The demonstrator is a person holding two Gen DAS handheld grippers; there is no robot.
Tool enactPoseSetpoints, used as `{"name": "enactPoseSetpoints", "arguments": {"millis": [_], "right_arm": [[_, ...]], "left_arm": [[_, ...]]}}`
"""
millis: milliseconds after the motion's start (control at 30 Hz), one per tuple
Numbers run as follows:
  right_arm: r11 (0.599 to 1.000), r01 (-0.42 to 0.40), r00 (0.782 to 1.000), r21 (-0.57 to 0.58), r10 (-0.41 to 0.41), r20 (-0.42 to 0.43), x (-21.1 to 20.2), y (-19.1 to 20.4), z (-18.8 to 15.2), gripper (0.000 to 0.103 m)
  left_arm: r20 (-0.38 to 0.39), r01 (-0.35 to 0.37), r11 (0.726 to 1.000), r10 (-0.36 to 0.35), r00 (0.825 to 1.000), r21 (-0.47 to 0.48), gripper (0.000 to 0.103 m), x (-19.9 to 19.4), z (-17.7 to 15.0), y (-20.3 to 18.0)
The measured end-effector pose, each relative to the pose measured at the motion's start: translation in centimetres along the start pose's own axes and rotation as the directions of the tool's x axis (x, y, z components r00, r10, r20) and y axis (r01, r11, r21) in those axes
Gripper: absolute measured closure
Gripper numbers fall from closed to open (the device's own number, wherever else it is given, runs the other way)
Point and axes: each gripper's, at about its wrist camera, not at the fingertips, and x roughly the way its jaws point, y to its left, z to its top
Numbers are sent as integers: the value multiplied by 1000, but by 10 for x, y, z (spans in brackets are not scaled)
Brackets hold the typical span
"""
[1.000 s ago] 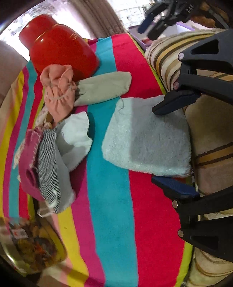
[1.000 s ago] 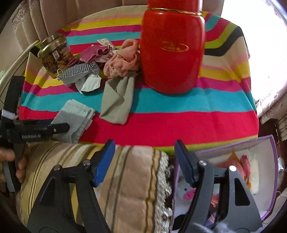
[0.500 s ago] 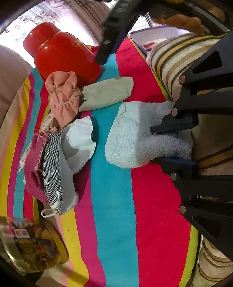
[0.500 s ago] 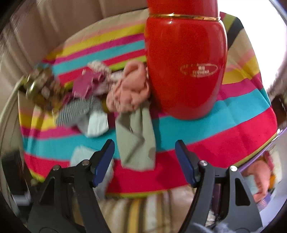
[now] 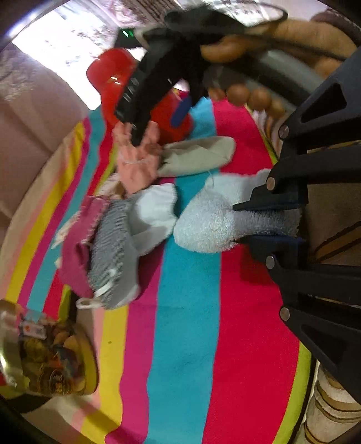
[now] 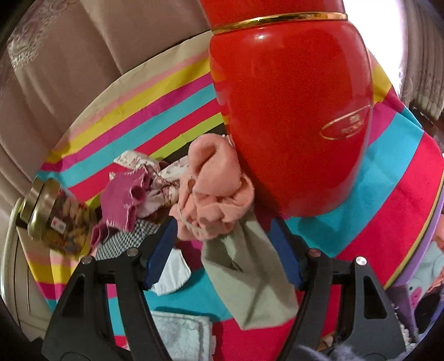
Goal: Organize soft objects
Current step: 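Grasp the light blue fuzzy towel with the left tool while the right tool grasps the peach cloth, then carry the blue towel and peach cloth over the white box with both tools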
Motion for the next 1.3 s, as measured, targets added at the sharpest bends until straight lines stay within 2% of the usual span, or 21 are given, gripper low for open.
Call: {"name": "enactPoseSetpoints", "arguments": {"millis": [167,267,433,500,600,667,933,1300], "right_arm": [[1000,0,999,28,-1,44,6,5,4,31],[999,24,998,43,-27,52,15,7,6,34],[997,21,999,69,-23,33,28,3,7,50],[998,5,999,56,-7,34,29,5,8,64],[1000,-20,999,6,20,26,29,9,7,76],[999,-46,999,-11,46,24,24,10,6,79],[991,-108,992,-75,112,57,-14,0,1,80],[978,-120,980,-171,144,138,-82,-26,-3,80]], "left_arm": [[132,37,998,-29,991,-52,89,-27,6,13],[187,44,996,-30,982,-72,89,-25,13,15],[232,59,994,-36,972,-94,89,-27,19,20],[234,60,994,-36,971,-95,89,-25,20,20],[240,62,994,-38,970,-95,89,-29,17,22],[255,64,994,-39,966,-93,89,-30,18,21],[301,74,995,-51,952,-65,89,-37,17,14],[360,62,998,-60,931,6,89,-56,13,-8]]}}
